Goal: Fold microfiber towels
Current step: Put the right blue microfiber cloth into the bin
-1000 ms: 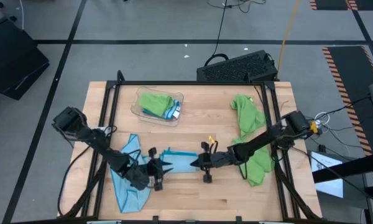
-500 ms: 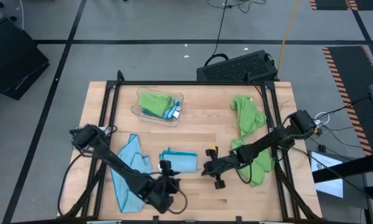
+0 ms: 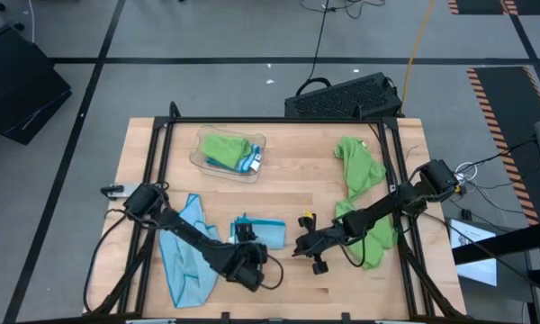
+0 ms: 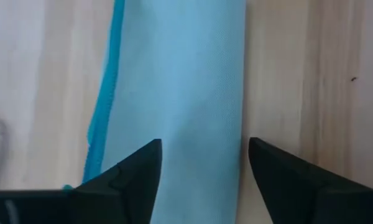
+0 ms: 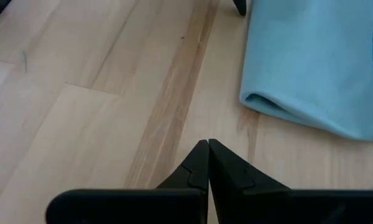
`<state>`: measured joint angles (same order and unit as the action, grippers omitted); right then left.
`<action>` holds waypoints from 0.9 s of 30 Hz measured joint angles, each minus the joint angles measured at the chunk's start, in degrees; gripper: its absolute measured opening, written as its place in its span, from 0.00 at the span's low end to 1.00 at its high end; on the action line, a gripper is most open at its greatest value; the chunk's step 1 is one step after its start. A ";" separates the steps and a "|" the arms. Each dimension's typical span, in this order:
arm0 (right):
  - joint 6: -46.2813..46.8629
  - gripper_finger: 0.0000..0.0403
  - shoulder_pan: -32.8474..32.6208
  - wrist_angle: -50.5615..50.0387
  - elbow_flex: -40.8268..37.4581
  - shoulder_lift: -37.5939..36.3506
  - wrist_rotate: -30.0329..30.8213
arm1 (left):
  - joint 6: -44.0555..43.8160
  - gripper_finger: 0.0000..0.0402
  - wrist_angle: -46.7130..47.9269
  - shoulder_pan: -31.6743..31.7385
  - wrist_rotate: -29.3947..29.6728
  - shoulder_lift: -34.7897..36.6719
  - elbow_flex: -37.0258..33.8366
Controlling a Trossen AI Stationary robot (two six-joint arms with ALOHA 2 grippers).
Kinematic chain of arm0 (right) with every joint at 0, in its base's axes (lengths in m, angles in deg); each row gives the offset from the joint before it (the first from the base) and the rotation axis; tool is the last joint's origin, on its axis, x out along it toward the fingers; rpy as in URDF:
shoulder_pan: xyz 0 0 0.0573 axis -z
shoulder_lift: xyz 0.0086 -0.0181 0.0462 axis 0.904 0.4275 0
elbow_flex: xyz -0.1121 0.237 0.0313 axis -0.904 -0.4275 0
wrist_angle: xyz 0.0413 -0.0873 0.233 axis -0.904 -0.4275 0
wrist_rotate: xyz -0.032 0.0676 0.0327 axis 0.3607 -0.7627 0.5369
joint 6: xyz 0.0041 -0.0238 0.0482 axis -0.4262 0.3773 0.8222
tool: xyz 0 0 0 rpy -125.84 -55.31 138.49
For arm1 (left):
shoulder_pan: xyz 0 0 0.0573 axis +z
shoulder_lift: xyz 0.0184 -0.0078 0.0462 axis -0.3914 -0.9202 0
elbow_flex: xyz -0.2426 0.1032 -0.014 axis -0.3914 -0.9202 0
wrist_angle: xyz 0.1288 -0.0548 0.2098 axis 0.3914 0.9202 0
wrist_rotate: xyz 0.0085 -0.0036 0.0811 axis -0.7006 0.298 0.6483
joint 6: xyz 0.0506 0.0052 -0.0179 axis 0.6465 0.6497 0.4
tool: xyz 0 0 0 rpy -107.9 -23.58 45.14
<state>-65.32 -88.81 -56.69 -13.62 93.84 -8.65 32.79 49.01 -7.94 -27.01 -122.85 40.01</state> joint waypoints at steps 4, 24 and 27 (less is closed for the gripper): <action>0.02 0.00 0.00 -0.28 0.00 0.00 -0.01 | 1.38 0.54 -0.37 0.95 -2.12 0.16 -0.32; -6.09 0.07 -0.30 7.34 -0.10 0.02 12.34 | 7.62 0.04 2.48 6.84 -6.36 2.41 -0.41; -7.11 0.16 -1.02 7.73 -1.21 0.02 16.92 | 7.98 0.02 2.26 6.74 -6.75 4.30 -0.39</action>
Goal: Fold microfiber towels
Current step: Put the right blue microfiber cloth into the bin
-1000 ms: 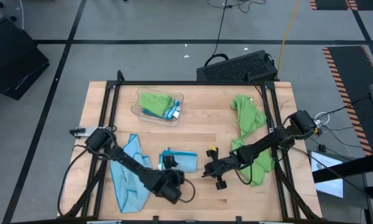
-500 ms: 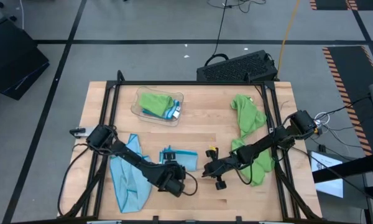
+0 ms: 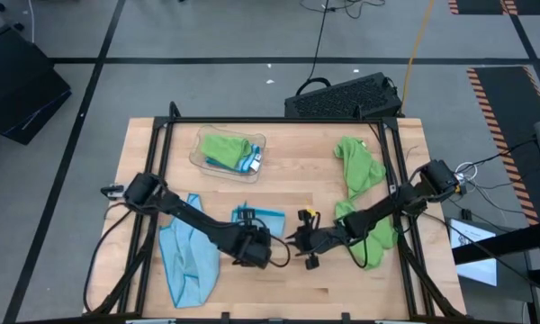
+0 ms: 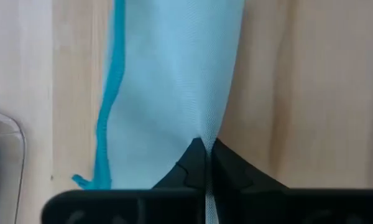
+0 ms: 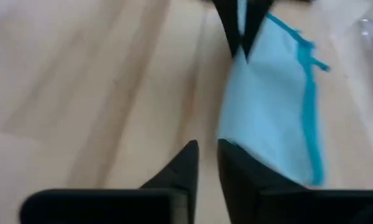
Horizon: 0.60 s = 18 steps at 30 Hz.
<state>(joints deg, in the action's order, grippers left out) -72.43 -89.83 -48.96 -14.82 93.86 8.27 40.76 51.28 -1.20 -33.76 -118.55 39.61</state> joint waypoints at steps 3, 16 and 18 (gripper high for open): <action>-1.85 0.26 -0.73 3.46 -1.89 0.04 3.93 | -0.44 0.04 -0.54 -0.05 -0.88 1.06 0.00; -8.31 0.59 -0.60 29.94 -7.92 4.54 4.32 | -0.62 0.02 -1.07 -0.05 -2.11 1.15 0.09; -9.75 0.61 -0.32 32.54 -7.04 7.92 2.79 | -0.63 0.02 -1.08 -0.05 -2.10 1.15 0.10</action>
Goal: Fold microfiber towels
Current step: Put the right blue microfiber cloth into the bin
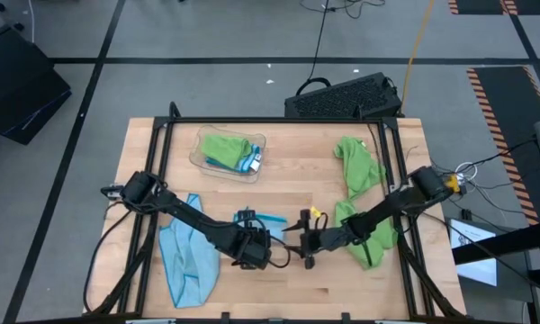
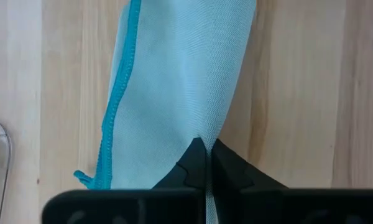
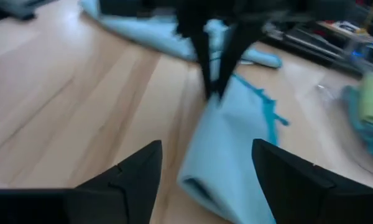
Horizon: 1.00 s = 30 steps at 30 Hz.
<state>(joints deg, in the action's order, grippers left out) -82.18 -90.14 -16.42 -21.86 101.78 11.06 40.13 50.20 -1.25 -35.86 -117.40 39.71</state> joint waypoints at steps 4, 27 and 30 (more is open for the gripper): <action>-1.13 0.61 0.81 0.73 3.32 5.27 0.14 | -0.19 0.04 -0.10 0.00 0.01 0.00 0.06; 4.01 0.12 3.38 -0.60 10.06 13.39 4.24 | -0.70 0.05 -0.17 -0.19 0.53 0.09 0.10; 4.93 0.03 3.65 -0.71 10.04 13.42 4.25 | -1.77 0.06 -0.76 -0.41 1.28 0.09 0.10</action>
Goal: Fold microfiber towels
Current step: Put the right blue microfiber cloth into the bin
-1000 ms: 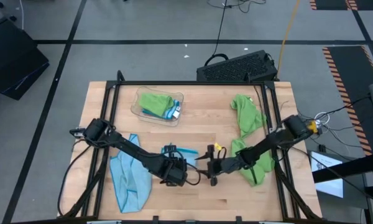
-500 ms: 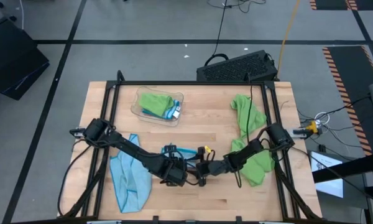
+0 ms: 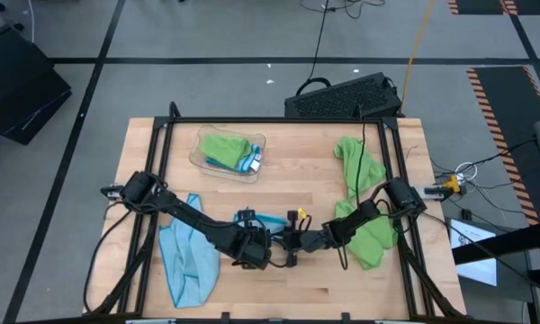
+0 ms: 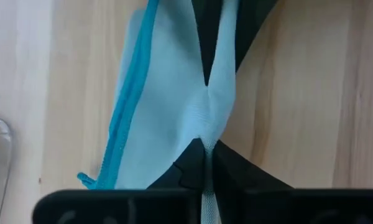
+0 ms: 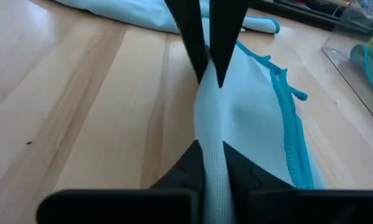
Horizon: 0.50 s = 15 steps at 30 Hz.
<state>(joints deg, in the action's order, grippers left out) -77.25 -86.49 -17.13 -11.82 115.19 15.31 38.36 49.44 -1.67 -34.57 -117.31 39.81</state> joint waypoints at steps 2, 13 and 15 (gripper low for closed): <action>0.16 0.04 0.00 0.03 -0.02 0.00 0.01 | 0.60 0.08 -1.41 -0.84 1.91 0.00 0.00; 3.39 0.02 1.09 0.24 -0.09 0.11 -1.60 | 2.17 0.47 -3.58 -7.60 15.07 0.00 0.04; 4.16 0.04 1.28 0.22 -0.10 0.12 -1.82 | 1.38 0.53 -5.08 -7.99 15.81 -0.07 0.02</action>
<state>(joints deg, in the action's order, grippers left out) -73.09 -85.21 -16.91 -11.93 115.32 13.50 39.74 44.36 -9.66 -18.76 -117.38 39.83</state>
